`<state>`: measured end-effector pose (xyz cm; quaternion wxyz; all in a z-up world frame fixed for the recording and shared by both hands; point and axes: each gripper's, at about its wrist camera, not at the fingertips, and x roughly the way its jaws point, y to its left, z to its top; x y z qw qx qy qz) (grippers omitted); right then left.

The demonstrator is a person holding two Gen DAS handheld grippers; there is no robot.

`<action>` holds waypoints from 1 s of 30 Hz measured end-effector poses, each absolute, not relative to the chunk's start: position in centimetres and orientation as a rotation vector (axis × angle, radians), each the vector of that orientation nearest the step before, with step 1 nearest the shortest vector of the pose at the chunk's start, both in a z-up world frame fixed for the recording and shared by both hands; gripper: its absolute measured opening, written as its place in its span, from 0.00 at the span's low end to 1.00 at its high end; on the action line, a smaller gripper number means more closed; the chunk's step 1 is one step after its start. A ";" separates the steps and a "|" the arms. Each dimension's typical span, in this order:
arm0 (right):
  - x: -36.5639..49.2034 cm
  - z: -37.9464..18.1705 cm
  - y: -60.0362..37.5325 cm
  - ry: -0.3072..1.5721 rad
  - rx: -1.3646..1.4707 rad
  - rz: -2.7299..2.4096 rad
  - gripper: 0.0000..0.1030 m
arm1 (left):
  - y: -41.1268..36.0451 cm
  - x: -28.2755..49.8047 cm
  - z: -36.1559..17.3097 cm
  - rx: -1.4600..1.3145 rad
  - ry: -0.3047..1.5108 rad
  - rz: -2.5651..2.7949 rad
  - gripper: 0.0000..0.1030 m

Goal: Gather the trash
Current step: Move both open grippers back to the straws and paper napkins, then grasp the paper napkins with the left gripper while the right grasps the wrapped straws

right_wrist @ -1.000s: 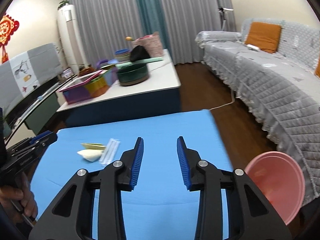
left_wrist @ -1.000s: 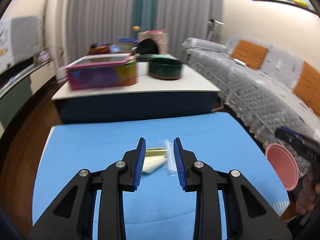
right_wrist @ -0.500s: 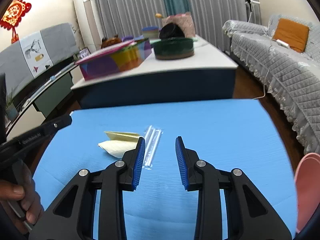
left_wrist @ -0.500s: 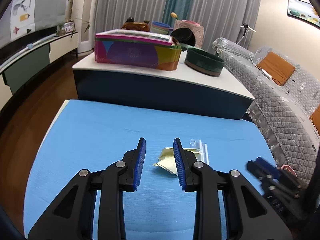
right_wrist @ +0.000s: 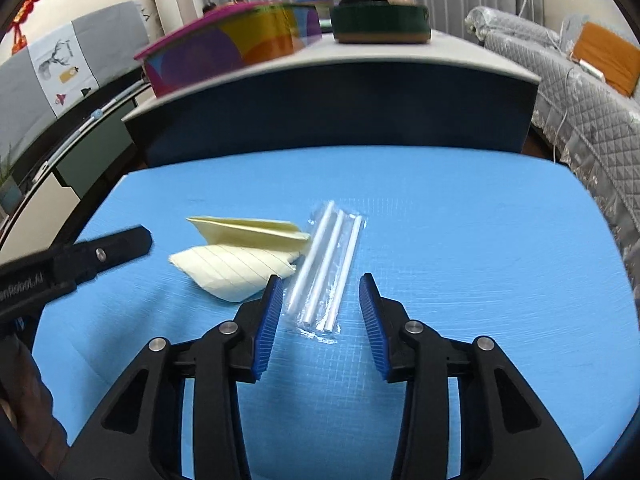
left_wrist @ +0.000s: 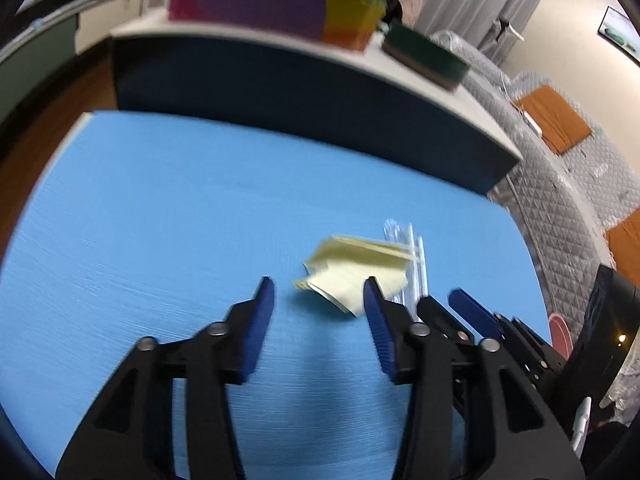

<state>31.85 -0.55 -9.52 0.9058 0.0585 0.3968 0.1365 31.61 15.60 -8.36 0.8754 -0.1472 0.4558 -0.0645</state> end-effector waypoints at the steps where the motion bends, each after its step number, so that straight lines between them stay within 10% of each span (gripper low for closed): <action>1: 32.1 -9.8 -0.4 0.826 0.115 0.280 0.40 | 15.2 31.8 -8.7 -0.293 0.965 -0.134 0.45; 12: 33.2 -10.9 0.0 0.862 0.106 0.286 0.40 | 14.3 33.2 -10.1 -0.290 0.996 -0.149 0.45; 19: 33.3 -11.0 -0.2 0.874 0.112 0.280 0.27 | 13.9 33.0 -8.8 -0.263 0.944 -0.170 0.16; 30: 32.1 -9.4 -2.2 0.852 0.124 0.231 0.08 | 14.5 31.5 -5.7 -0.214 0.840 -0.138 0.05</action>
